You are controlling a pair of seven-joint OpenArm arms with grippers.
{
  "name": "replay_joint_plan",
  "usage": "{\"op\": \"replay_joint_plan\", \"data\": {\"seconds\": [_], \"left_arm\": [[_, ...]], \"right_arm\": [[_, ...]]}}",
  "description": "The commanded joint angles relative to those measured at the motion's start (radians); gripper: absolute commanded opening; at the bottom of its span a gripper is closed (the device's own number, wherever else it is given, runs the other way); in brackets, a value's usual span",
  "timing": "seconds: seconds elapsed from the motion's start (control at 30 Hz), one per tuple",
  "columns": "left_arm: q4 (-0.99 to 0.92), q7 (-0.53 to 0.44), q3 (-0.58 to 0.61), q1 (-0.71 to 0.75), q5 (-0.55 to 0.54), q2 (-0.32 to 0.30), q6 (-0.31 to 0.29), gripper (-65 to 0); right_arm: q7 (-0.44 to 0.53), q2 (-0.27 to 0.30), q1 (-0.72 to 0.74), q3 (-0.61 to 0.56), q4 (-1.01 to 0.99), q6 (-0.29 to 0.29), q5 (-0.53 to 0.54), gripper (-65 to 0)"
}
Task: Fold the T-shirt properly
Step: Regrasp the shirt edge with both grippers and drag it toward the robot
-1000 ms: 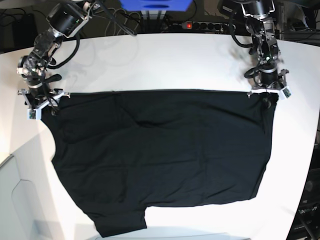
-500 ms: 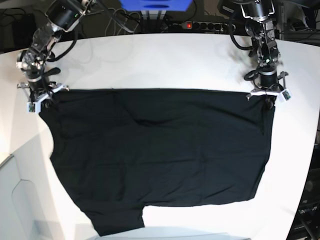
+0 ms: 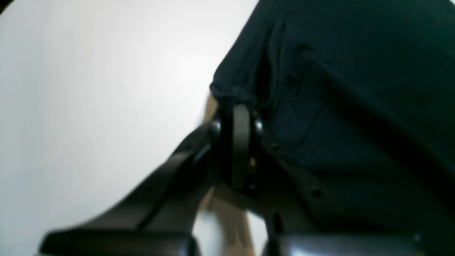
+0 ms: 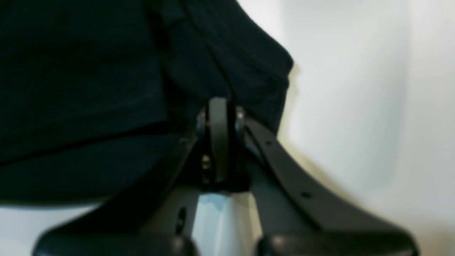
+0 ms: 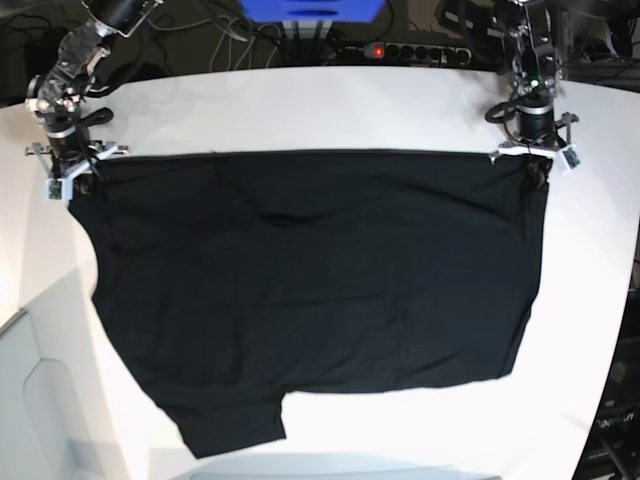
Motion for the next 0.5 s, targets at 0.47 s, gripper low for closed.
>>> {"op": "replay_joint_plan", "data": {"seconds": [0.47], "left_arm": [[0.038, -0.035, -0.009, 0.171, 0.001, 0.050, 0.002, -64.9]], "right_arm": [[-0.037, 0.006, -0.187, 0.052, 0.110, 0.018, -0.028, -65.0]]}}
